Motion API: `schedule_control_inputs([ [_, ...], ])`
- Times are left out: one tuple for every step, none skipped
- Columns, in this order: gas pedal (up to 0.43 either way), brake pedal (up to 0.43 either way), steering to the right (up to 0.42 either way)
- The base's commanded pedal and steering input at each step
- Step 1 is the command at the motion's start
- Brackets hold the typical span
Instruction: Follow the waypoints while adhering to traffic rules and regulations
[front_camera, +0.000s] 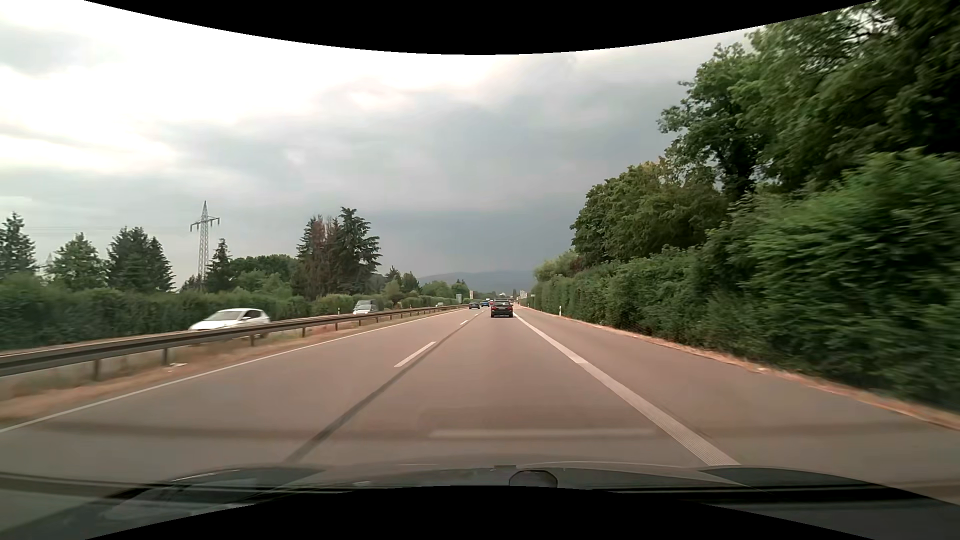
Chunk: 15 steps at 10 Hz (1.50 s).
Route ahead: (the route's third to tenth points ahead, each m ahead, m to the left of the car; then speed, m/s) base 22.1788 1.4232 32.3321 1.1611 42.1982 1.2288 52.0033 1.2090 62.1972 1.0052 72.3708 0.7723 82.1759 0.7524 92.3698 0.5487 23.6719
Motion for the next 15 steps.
schedule_control_inputs([
  [0.130,0.000,0.000],
  [0.130,0.000,-0.001],
  [0.130,0.000,-0.001],
  [0.130,0.000,0.000],
  [0.130,0.000,0.000],
  [0.130,0.000,0.000],
  [0.130,0.000,0.000],
  [0.130,0.000,0.000],
  [0.130,0.000,0.000],
  [0.130,0.000,0.000],
  [0.130,0.000,0.000],
  [0.130,0.000,0.000],
  [0.130,0.000,0.000],
  [0.130,0.000,0.000],
  [0.130,0.000,0.000],
])
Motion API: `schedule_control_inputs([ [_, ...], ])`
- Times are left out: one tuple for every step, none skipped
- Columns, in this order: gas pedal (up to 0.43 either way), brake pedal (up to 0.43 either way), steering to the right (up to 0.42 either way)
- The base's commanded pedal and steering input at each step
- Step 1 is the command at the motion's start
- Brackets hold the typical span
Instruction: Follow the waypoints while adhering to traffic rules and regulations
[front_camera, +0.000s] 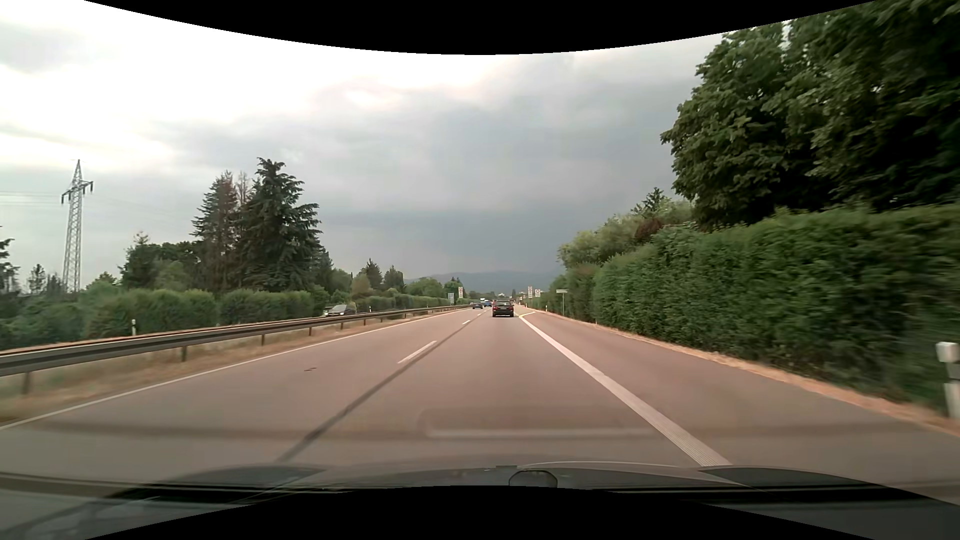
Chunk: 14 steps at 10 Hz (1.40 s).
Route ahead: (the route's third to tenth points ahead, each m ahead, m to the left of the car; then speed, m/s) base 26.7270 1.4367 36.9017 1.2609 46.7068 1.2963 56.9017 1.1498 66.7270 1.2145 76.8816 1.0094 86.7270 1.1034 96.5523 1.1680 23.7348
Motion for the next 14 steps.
schedule_control_inputs([
  [0.130,0.000,0.000],
  [0.130,0.000,0.000],
  [0.138,0.000,0.000],
  [0.150,0.000,0.000],
  [0.157,0.000,-0.001],
  [0.169,0.000,0.000],
  [0.169,0.000,0.000],
  [0.169,0.000,0.000],
  [0.177,0.000,0.000],
  [0.177,0.000,0.000],
  [0.177,0.000,0.000],
  [0.177,0.000,0.000],
  [0.177,0.000,0.000],
  [0.177,0.000,0.000],
])
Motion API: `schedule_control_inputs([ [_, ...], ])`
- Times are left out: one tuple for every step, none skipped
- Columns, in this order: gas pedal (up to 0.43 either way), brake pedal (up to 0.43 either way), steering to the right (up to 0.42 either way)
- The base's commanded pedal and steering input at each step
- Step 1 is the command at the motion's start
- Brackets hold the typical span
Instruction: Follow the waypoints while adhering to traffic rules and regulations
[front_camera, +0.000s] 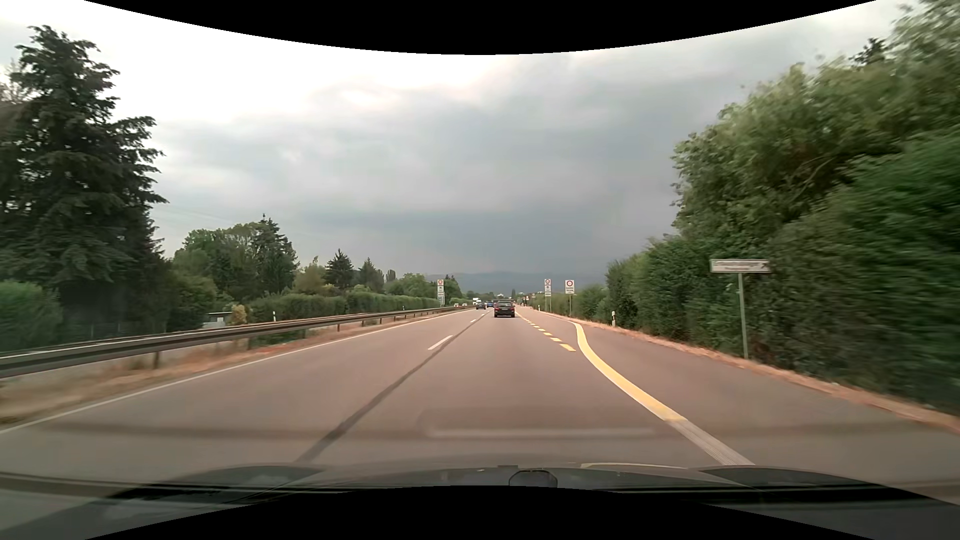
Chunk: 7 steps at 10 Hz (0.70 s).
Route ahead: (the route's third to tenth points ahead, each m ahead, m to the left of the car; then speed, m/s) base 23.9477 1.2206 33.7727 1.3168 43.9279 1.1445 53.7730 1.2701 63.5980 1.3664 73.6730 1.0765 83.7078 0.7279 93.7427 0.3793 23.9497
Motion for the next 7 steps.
schedule_control_inputs([
  [0.177,0.000,0.000],
  [0.177,0.000,0.000],
  [0.177,0.000,0.000],
  [0.177,0.000,0.000],
  [0.177,0.000,0.000],
  [0.177,0.000,0.000],
  [0.169,0.000,0.000],
])
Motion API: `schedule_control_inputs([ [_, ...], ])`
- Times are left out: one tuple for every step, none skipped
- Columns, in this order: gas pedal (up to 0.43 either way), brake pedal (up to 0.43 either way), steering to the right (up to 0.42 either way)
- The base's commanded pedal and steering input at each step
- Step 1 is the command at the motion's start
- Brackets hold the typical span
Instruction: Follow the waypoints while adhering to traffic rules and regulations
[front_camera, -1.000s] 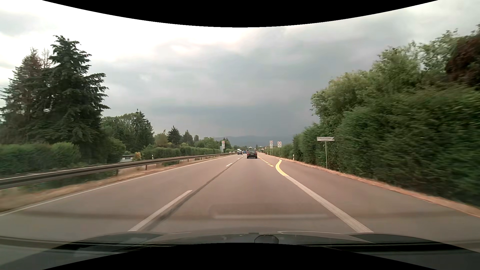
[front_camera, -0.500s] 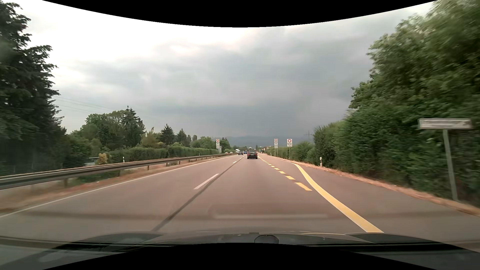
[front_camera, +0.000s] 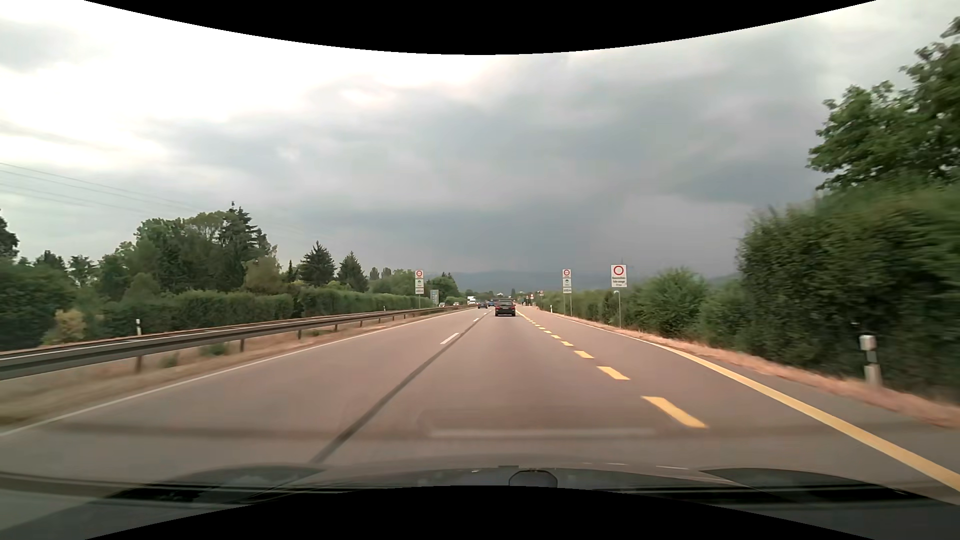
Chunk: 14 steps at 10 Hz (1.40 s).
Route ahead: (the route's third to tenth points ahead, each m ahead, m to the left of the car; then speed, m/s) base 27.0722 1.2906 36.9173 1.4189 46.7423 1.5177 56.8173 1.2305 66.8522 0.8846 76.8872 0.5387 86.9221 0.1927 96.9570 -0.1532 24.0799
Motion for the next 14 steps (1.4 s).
schedule_control_inputs([
  [0.169,0.000,0.000],
  [0.169,0.000,0.000],
  [0.169,0.000,0.001],
  [0.169,0.000,0.002],
  [0.169,0.000,0.002],
  [0.169,0.000,0.002],
  [0.169,0.000,0.002],
  [0.169,0.000,0.001],
  [0.138,0.000,0.002],
  [0.138,0.000,0.002],
  [0.138,0.000,0.001],
  [0.138,0.000,0.001],
  [0.138,0.000,0.001],
  [0.138,0.000,0.001],
])
